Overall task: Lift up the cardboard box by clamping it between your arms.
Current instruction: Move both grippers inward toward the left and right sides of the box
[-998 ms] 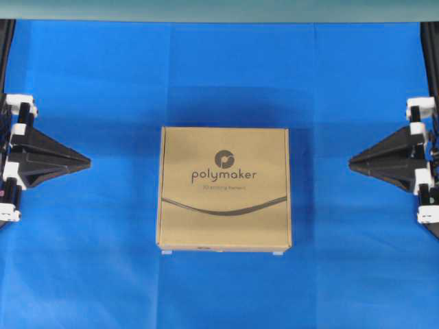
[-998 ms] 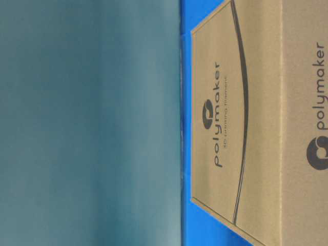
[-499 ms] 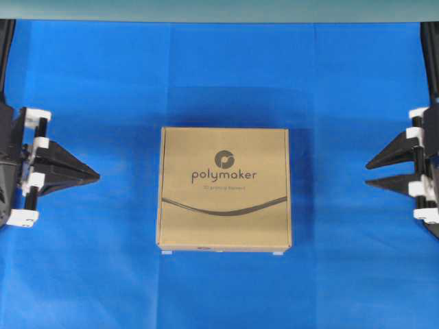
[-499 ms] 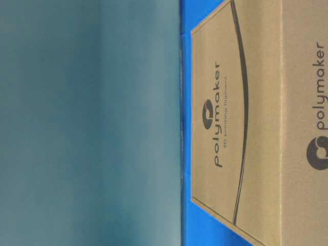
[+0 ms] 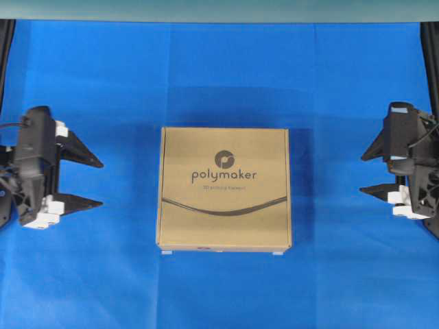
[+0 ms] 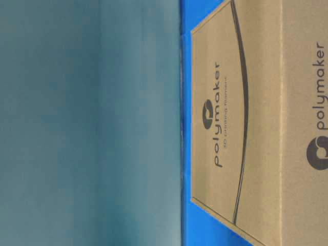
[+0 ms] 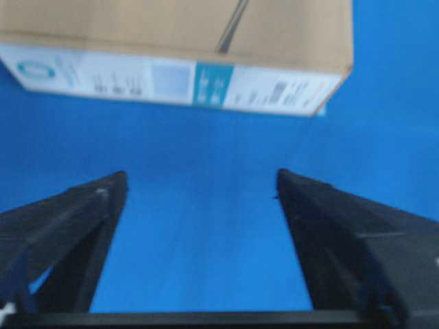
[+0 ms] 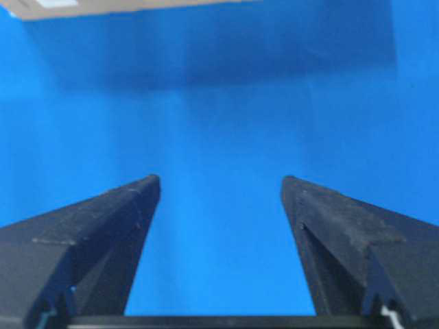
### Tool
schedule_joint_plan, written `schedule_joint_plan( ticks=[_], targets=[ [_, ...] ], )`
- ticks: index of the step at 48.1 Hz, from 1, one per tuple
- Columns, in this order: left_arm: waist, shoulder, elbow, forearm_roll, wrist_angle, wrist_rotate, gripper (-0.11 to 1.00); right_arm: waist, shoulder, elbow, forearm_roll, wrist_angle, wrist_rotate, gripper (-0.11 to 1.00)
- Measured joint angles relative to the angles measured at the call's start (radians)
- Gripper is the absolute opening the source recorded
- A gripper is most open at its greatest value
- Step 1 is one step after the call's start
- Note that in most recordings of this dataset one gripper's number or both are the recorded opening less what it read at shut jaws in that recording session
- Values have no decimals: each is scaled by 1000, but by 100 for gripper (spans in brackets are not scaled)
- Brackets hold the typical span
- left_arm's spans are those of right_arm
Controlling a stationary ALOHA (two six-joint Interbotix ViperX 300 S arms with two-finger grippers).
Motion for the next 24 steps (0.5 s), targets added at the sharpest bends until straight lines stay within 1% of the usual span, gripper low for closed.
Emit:
schedule_joint_plan(
  ticks=[5,7,16,24],
  targets=[
    [3,52,-11,0,5,0,80,-3,21,11,-2,0,-2,100],
    [3,67,-14,0,5,0,79,-3,32,15,-2,-2,-2,100],
    [31,202,-38,0,5,-3,84,-5,112,40,-3,-23,-2,100],
    [57,336,-97,0,5,2,85,-6,189,43,-5,-124,-2,100]
  ],
)
